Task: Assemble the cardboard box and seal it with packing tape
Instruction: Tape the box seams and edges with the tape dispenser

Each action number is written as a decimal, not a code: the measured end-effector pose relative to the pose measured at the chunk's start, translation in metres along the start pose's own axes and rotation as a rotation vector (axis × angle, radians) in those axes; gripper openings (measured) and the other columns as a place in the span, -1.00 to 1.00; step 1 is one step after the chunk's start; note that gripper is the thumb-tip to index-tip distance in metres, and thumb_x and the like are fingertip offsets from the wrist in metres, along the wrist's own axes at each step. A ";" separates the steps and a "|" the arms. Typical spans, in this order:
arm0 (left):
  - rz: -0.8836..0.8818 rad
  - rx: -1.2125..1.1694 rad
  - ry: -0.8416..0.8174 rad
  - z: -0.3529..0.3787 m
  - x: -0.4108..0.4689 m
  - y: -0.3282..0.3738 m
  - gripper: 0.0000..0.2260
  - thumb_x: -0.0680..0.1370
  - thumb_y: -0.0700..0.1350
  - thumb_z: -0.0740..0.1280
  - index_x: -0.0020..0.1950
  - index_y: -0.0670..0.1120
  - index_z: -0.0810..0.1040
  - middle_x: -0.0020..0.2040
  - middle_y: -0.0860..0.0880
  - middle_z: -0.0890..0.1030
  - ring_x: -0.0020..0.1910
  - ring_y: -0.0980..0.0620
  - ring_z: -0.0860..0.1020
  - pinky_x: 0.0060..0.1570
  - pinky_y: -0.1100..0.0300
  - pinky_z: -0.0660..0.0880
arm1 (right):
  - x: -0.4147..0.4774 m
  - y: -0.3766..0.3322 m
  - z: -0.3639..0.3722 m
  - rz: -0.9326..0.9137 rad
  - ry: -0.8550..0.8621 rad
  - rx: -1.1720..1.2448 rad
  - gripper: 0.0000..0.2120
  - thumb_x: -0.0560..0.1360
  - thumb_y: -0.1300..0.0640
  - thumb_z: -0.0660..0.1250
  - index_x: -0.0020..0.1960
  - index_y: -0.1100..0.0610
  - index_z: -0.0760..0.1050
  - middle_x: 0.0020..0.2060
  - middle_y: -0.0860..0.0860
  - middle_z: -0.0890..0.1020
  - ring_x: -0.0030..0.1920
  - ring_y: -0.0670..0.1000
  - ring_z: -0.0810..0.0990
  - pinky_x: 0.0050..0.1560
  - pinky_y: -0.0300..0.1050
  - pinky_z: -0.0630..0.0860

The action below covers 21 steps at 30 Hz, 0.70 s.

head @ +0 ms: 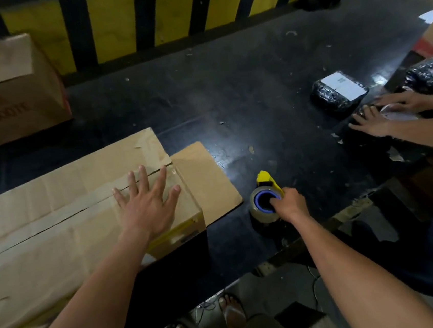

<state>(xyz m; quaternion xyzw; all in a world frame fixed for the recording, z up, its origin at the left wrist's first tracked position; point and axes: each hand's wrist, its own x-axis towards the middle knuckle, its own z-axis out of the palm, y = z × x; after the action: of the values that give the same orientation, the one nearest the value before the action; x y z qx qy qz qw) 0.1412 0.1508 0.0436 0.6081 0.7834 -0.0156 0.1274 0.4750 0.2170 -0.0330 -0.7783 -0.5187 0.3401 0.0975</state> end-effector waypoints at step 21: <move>-0.205 -0.119 0.055 -0.031 -0.059 -0.151 -0.43 0.67 0.30 -0.15 0.67 0.17 0.02 0.69 -0.10 -0.05 0.65 -0.22 -0.12 0.51 -0.39 -0.14 | -0.115 -0.250 -0.005 -0.848 -0.204 -0.006 -0.43 0.50 0.19 0.32 0.47 -0.12 0.38 0.02 0.00 0.49 -0.09 -0.06 0.53 -0.11 -0.26 0.37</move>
<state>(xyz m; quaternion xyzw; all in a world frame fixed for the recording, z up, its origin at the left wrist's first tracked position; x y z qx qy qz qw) 0.0043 0.0608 0.0668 0.5165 0.8442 0.0347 0.1392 0.2663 0.2287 0.1465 -0.4591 -0.8005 0.3435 0.1746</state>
